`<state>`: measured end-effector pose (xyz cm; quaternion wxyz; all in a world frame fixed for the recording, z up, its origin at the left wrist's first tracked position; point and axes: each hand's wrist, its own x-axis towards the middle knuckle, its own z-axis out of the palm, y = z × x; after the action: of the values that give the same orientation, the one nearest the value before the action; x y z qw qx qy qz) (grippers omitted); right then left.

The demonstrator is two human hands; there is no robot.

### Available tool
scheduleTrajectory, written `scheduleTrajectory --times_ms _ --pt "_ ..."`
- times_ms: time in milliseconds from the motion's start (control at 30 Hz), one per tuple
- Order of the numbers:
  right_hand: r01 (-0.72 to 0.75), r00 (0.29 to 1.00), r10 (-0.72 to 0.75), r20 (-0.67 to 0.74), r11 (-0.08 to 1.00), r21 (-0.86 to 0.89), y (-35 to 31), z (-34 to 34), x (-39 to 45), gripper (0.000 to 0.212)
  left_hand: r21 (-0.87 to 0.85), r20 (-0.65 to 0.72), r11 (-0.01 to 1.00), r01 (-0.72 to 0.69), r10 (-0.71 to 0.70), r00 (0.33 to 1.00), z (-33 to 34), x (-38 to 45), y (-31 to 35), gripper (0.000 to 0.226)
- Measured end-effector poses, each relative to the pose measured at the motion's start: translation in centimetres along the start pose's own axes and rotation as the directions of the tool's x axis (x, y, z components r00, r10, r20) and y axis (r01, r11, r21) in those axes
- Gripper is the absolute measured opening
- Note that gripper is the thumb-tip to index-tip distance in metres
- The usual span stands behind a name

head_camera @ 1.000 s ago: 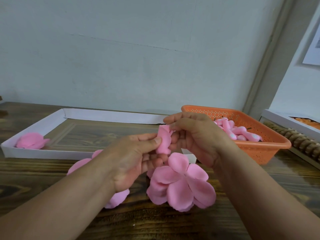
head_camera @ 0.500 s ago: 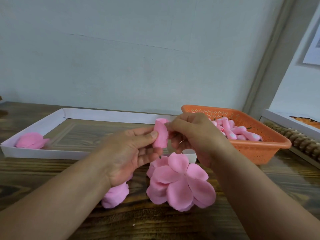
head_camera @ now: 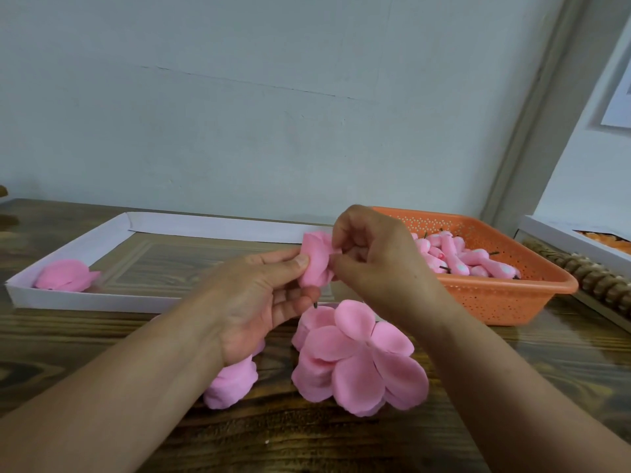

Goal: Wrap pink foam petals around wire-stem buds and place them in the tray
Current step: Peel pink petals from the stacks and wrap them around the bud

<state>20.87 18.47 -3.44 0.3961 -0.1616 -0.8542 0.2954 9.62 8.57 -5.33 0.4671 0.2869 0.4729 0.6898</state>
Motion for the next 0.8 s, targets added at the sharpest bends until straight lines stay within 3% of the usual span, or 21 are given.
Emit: scheduleTrajectory --times_ms 67,167,233,533,800 --pt "-0.003 1.0 0.003 0.005 1.0 0.021 0.1 -0.02 0.08 0.029 -0.01 0.003 1.0 0.007 -0.007 1.0 -0.02 0.06 -0.02 0.018" --pt "-0.052 0.998 0.045 0.047 0.985 0.163 -0.08 -0.24 0.06 0.009 -0.023 0.007 1.0 0.014 -0.013 1.0 -0.11 0.17 0.05 0.02" --pt "-0.076 0.994 0.058 0.093 0.976 0.203 -0.11 -0.37 -0.06 0.014 -0.026 0.0 1.0 0.01 -0.01 1.0 -0.14 0.25 0.03 0.021" --pt "-0.084 0.996 0.082 0.027 0.994 0.074 0.27 -0.31 0.16 0.016 0.008 0.002 1.0 -0.023 0.023 1.0 0.13 0.11 -0.24 0.018" --pt "-0.19 0.979 0.168 0.118 0.958 0.214 0.0 -0.48 0.06 0.009 0.008 0.012 1.0 -0.023 0.023 1.0 0.05 0.08 -0.14 0.02"
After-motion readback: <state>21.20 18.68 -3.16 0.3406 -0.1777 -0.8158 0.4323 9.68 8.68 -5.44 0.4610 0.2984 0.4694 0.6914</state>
